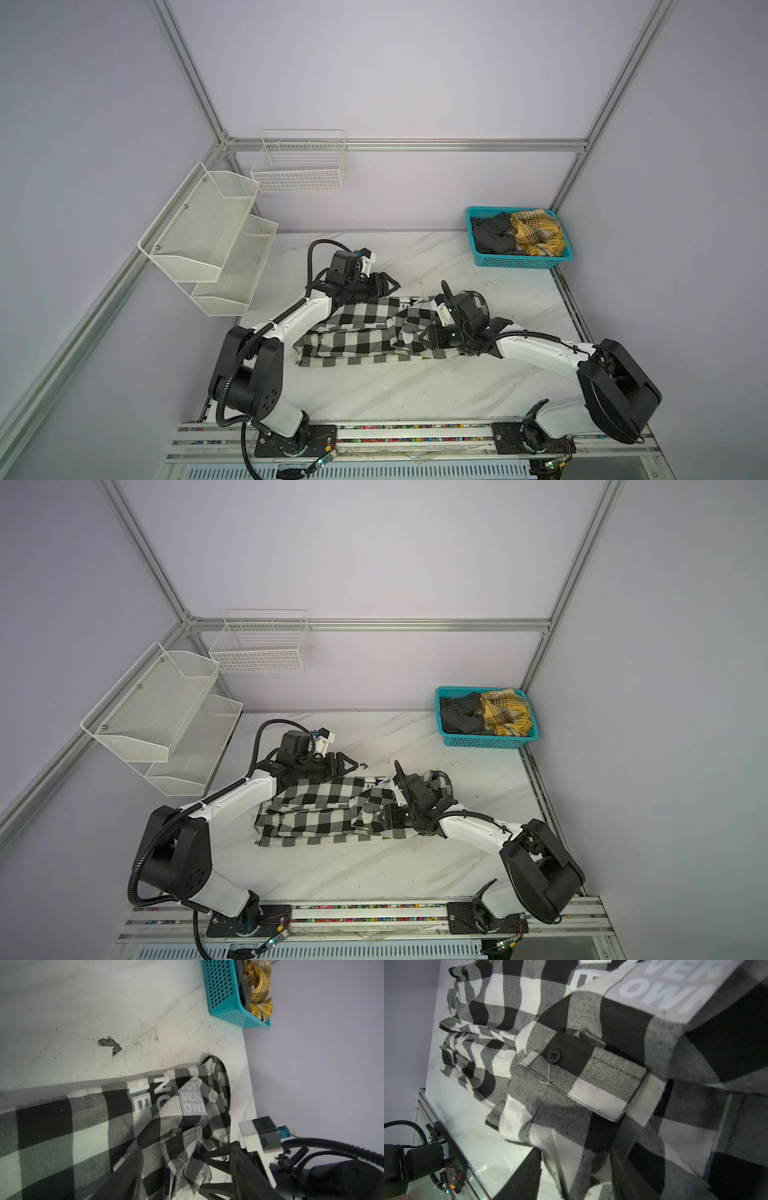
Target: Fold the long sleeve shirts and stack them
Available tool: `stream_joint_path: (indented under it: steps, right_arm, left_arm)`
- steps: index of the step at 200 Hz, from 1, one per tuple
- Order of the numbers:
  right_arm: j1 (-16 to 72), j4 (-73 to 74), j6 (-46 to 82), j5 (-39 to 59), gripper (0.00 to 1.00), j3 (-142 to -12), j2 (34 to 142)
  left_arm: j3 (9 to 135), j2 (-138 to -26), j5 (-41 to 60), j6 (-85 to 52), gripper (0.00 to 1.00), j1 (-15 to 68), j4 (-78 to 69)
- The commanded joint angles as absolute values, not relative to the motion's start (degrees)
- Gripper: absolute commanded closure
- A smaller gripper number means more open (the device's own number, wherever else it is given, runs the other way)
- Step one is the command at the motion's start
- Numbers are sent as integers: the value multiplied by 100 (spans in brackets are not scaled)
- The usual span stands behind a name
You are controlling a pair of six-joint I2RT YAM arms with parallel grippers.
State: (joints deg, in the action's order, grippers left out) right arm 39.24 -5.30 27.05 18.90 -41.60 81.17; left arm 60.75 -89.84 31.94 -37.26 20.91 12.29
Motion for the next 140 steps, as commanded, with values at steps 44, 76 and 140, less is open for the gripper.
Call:
stream_joint_path:
  steps: [44,76,140]
  right_arm:
    - [3907,185,3083,2437,42,-4684,8792]
    - [3861,213,3141,2559,39,-5214,9423]
    - [3771,-33,2605,2708,100,-5576,9323]
  left_arm:
    - [5694,-8912,3204,-3560,37,2180,1308]
    - [5722,-8921,3192,-3563,39,2186,1315]
    - [5638,-8715,3228,-3729,39,2181,1316]
